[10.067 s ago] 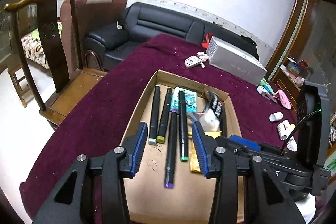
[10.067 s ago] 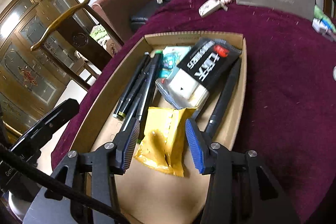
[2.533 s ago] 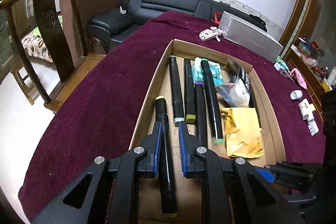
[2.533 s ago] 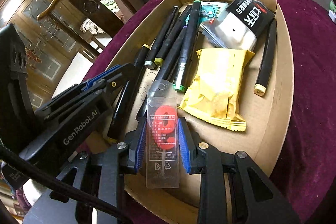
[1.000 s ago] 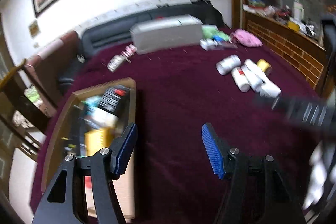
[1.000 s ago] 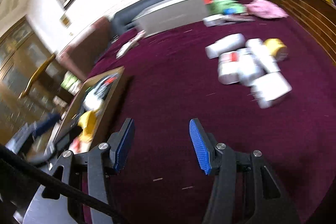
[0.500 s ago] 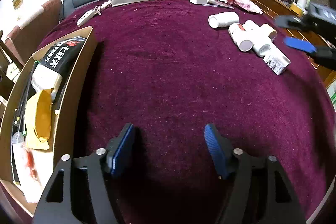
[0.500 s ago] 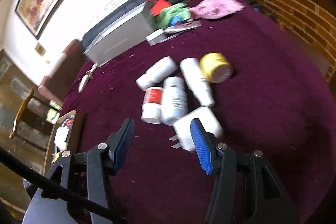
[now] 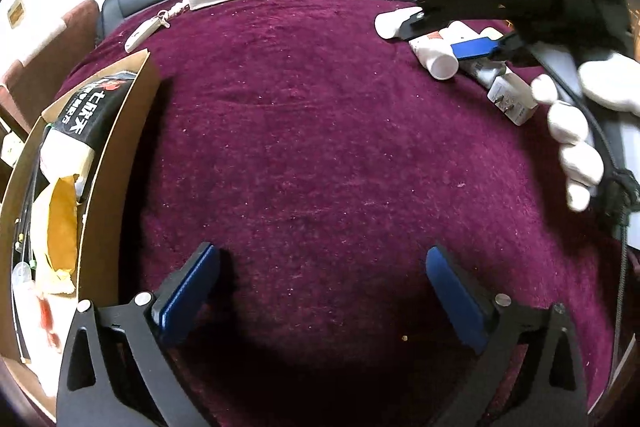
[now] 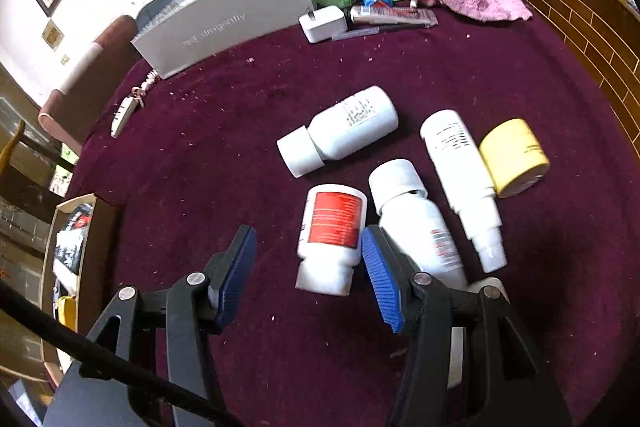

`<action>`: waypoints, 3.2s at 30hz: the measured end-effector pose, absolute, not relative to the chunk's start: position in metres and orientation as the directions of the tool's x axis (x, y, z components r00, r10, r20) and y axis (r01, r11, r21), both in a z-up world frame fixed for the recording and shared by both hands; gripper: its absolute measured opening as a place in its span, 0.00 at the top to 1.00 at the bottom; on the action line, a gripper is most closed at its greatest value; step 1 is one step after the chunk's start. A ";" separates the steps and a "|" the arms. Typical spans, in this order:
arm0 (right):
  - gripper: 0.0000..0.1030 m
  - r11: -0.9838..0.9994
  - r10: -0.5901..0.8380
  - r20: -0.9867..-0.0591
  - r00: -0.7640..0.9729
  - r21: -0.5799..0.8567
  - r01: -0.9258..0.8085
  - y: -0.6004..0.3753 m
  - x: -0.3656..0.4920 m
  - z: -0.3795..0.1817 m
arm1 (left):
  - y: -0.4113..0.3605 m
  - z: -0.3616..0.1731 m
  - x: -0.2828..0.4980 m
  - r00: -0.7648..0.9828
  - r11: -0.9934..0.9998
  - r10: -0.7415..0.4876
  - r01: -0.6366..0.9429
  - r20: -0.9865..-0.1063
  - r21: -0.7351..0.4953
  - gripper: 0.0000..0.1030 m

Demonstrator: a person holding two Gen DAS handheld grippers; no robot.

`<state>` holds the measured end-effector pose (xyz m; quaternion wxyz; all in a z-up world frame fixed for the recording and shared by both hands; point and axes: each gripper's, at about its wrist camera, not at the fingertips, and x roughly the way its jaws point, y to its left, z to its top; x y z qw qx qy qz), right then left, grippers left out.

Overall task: Organize objects
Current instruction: 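Move both tools back toward the white bottles on the table, then grasp the white bottle with red label with the right tool, then grasp a white bottle with the left tool while the right tool holds the red-label bottle, then carry both white bottles into the box and open both tools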

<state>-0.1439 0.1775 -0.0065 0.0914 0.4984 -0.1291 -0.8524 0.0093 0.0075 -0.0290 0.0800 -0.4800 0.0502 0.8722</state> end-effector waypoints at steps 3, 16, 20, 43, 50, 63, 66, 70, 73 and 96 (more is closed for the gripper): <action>0.53 -0.946 -0.277 -0.835 -0.475 0.323 -0.017 0.182 -0.150 -0.017 | 0.007 -0.029 0.010 -0.526 -0.982 0.091 -0.188 -0.845 0.011 0.02; 0.69 -0.835 -0.500 -0.675 -0.542 0.542 0.094 0.224 -0.075 0.001 | 0.009 -0.028 0.010 -0.526 -0.984 0.081 -0.179 -0.846 0.017 0.01; 0.69 -0.837 -0.494 -0.621 -0.609 0.529 0.140 0.241 -0.049 0.016 | 0.008 -0.028 0.011 -0.526 -0.984 0.084 -0.180 -0.846 0.014 0.01; 0.69 -0.667 -0.509 -0.497 -0.702 0.744 -0.042 0.344 -0.044 -0.008 | 0.144 0.005 -0.129 -0.526 -0.980 0.195 -0.131 -0.828 -0.147 0.05; 0.68 -0.656 -0.523 -0.500 -0.690 0.753 -0.048 0.348 -0.044 -0.014 | 0.156 -0.015 -0.141 -0.465 -0.963 0.212 -0.250 -0.859 -0.102 0.72; 0.68 -0.680 -0.505 -0.529 -0.682 0.731 -0.064 0.345 -0.046 -0.018 | 0.156 -0.024 -0.134 -0.570 -0.961 0.109 -0.271 -0.814 0.061 0.39; 0.68 -0.695 -0.485 -0.548 -0.681 0.715 -0.081 0.345 -0.048 -0.020 | 0.145 -0.024 -0.131 -0.579 -0.960 0.152 -0.280 -0.801 0.021 0.60; 0.68 -0.708 -0.465 -0.570 -0.677 0.699 -0.102 0.347 -0.051 -0.025 | 0.126 -0.016 -0.115 -0.551 -0.954 0.218 -0.294 -0.806 -0.058 0.72; 0.68 -0.722 -0.450 -0.575 -0.683 0.685 -0.102 0.346 -0.050 -0.024 | 0.103 -0.008 -0.088 -0.569 -0.952 0.257 -0.289 -0.781 -0.103 0.72; 0.69 -0.856 -0.354 -0.621 -0.699 0.516 -0.024 0.283 -0.022 0.016 | -0.153 0.048 0.089 -0.792 -0.955 0.185 -0.006 -0.582 -0.295 0.72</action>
